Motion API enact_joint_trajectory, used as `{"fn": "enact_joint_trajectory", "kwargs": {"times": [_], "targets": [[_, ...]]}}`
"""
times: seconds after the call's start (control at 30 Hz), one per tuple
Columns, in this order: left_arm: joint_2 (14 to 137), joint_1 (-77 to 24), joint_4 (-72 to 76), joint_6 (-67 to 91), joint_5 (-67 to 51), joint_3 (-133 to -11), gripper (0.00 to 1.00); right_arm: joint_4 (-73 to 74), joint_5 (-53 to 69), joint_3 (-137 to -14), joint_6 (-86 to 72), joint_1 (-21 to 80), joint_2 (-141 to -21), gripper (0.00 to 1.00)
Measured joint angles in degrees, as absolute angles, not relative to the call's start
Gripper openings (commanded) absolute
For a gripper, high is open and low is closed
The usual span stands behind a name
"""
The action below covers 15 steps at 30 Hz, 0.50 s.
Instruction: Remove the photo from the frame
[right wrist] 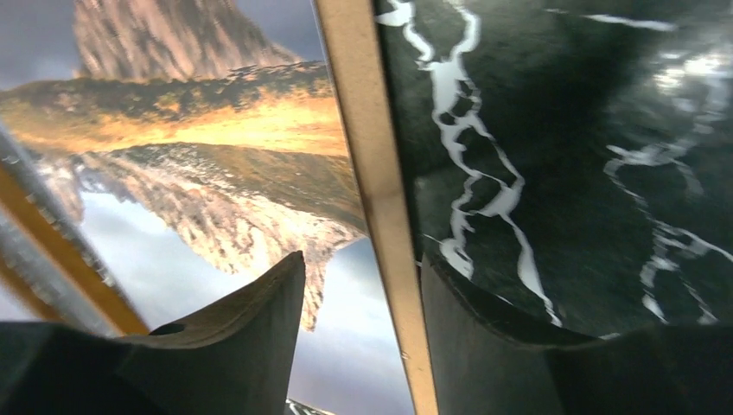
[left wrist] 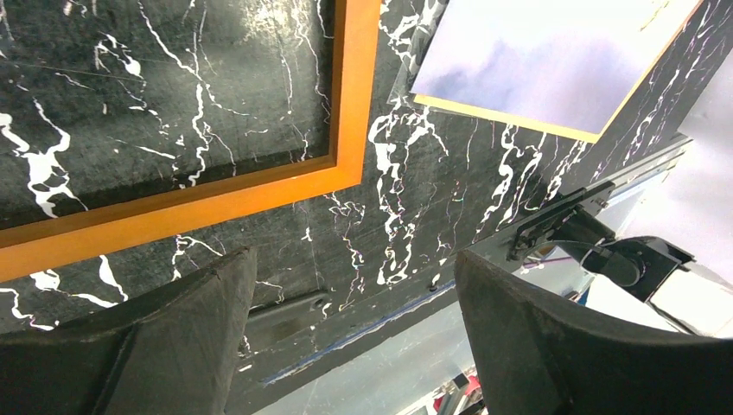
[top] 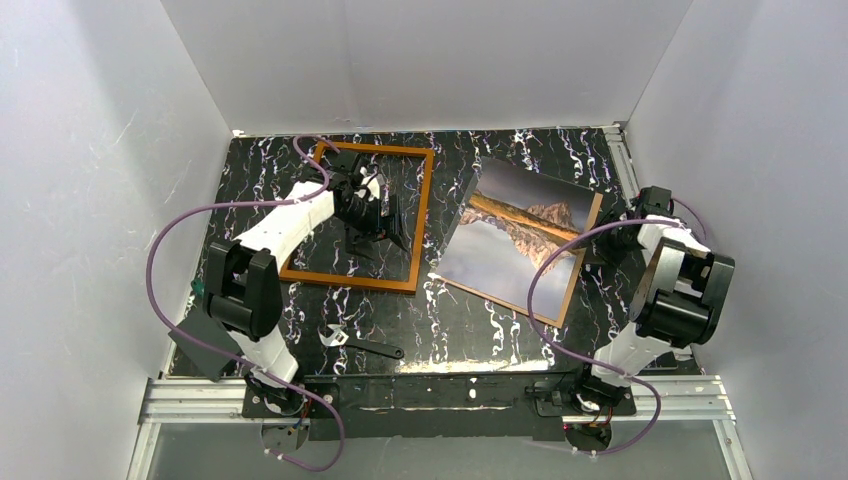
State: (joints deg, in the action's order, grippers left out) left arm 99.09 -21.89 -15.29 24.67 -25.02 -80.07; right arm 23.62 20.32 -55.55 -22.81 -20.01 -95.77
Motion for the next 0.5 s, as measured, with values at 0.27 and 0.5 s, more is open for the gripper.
{"fn": "enact_joint_trajectory", "kwargs": {"times": [0.27, 0.5], "targets": [[100.95, -21.17, -14.90, 24.69, -26.11, -80.25, 0.84, 32.10, 0.82, -59.09, -21.56, -13.10, -85.45, 0.68], [101.67, -21.17, -12.73, 24.08, -26.39, -80.12, 0.85, 37.50, -1.61, -61.78, -21.10, 6.55, -74.43, 0.73]]}}
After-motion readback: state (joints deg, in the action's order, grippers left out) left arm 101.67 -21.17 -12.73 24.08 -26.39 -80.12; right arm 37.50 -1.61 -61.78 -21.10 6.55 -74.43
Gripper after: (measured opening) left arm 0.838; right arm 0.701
